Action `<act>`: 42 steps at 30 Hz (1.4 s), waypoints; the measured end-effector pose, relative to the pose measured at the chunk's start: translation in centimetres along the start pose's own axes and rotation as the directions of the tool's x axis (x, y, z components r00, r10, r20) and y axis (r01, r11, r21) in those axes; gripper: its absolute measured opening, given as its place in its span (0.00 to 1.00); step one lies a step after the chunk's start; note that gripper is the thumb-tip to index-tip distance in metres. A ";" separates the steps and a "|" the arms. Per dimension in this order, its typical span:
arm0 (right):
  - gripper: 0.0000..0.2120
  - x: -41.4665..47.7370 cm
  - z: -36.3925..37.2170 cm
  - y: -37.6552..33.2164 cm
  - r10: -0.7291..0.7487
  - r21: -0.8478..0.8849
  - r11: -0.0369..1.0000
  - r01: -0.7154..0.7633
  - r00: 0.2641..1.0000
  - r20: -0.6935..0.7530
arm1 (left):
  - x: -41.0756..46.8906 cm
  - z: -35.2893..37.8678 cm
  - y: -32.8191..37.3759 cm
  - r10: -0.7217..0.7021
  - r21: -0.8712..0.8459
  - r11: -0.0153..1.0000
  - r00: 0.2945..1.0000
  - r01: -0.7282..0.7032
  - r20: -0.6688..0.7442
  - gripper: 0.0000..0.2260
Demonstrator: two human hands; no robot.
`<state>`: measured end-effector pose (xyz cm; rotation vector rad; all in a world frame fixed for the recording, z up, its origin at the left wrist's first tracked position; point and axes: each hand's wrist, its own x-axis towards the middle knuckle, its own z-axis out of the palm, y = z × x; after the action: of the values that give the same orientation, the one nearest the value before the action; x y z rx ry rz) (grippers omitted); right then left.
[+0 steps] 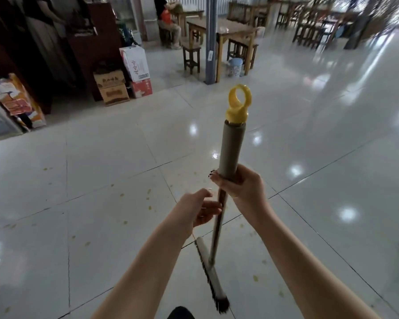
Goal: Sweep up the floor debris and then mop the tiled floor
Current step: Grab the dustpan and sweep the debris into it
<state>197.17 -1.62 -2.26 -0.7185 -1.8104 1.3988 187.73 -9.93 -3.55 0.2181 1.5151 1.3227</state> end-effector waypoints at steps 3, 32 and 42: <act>0.07 -0.2 -1.6 -1.1 -0.037 -0.102 0.994 0.025 0.992 -0.123 | 0.0 0.9 1.5 0.170 0.166 0.970 0.983 -0.179 0.068 0.05; 0.19 -10.2 -13.5 -1.2 -0.097 -0.243 0.936 -0.255 0.477 -0.874 | 6.7 6.5 5.7 0.253 0.143 0.899 0.759 -0.413 0.599 0.08; 0.12 -8.1 -23.1 2.8 -0.012 -0.124 0.952 -0.278 0.371 -0.929 | 10.1 18.4 6.6 0.230 0.182 0.872 0.707 -0.455 0.668 0.08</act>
<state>220.72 5.66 -3.26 -1.4673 -0.9753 0.5243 194.63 10.78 -0.75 1.1177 1.1172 1.0920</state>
